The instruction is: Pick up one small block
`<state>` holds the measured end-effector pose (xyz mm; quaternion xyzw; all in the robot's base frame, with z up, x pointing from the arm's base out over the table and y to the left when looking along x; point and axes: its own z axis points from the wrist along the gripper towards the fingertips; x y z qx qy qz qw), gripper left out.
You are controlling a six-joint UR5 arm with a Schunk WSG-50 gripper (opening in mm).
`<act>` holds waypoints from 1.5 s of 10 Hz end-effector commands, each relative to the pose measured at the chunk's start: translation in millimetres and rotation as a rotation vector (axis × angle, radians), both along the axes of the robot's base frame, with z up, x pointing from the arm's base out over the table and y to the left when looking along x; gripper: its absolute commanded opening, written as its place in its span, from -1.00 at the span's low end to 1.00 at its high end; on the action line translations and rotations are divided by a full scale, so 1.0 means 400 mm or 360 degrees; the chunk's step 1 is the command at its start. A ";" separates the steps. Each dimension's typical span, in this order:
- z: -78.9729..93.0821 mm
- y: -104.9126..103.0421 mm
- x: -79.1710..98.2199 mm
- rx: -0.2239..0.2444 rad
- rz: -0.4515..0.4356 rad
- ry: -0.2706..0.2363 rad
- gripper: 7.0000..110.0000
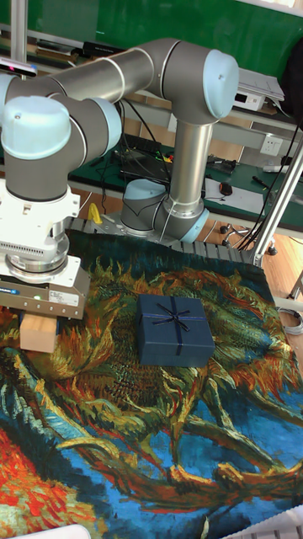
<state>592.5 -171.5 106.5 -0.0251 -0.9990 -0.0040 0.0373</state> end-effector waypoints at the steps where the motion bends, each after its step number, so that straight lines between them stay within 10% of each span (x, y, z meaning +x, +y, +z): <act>1: 0.005 0.001 0.003 0.0015 0.0000 -0.0006 -0.71; 15: 0.011 -0.006 -0.002 0.0023 0.0010 0.0001 -0.71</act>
